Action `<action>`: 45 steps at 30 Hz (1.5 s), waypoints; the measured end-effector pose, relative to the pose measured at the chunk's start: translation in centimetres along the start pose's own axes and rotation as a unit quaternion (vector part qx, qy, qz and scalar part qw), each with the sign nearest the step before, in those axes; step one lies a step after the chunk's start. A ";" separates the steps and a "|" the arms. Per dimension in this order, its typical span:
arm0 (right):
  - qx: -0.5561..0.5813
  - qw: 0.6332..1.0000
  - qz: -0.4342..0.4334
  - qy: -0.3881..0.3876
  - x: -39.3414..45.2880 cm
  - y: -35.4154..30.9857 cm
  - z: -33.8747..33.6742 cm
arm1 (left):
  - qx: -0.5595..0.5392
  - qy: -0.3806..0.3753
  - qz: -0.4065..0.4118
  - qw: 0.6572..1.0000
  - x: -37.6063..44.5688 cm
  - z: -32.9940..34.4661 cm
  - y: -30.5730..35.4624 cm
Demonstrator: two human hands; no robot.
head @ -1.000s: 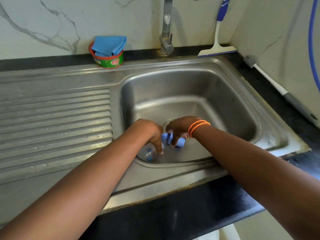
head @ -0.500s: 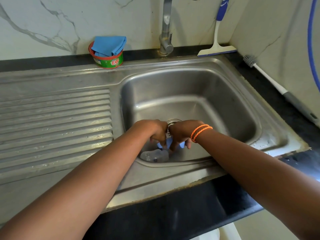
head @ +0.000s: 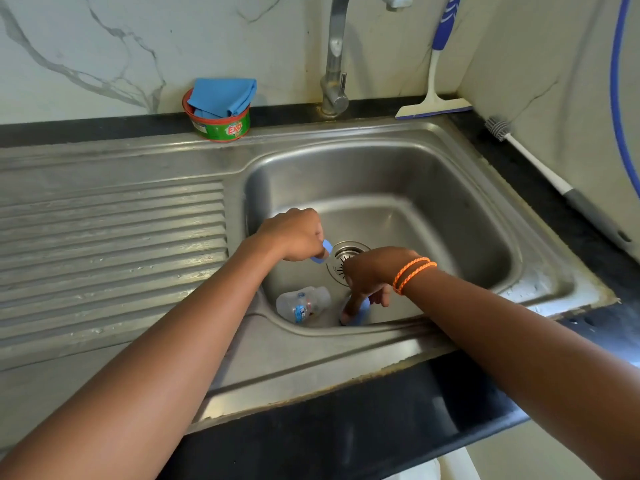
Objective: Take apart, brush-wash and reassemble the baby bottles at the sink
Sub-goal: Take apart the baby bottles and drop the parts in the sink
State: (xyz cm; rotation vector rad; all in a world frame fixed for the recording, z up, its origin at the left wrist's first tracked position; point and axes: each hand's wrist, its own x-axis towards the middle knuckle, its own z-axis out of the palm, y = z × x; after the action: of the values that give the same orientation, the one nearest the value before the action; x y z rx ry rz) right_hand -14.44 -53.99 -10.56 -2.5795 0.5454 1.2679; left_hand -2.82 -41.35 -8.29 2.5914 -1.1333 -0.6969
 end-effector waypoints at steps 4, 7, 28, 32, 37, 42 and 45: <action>0.022 0.999 -0.024 0.040 0.0 0.5 -1.3 | -0.047 0.029 0.009 0.998 -0.5 -0.5 -0.6; -0.019 0.994 -0.057 0.089 0.7 -0.4 -1.1 | -0.086 0.057 0.001 0.995 -0.8 -0.7 -1.0; 0.604 0.652 -0.219 0.403 -5.5 -1.8 -1.7 | -0.458 0.258 0.064 0.848 -3.3 -1.1 0.5; 0.643 0.635 -0.234 0.359 -5.1 -1.4 -1.8 | -0.463 0.270 0.091 0.839 -3.8 -1.4 0.9; 0.657 0.629 -0.238 0.341 -4.5 -0.8 -2.0 | -0.545 0.250 0.048 0.799 -4.0 -1.6 1.2; 0.637 0.623 -0.280 0.358 -4.5 -1.1 -2.3 | -0.587 0.149 0.076 0.792 -3.1 -1.4 0.5; 0.651 0.611 -0.302 0.335 -4.7 -1.1 -2.4 | -0.586 0.134 0.090 0.794 -3.1 -1.5 0.7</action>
State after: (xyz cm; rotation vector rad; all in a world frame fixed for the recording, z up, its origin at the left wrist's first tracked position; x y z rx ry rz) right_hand -14.96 -52.76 -5.36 -1.4807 0.3671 -0.4073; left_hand -4.36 -39.51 -5.73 1.4174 -0.5205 -0.6430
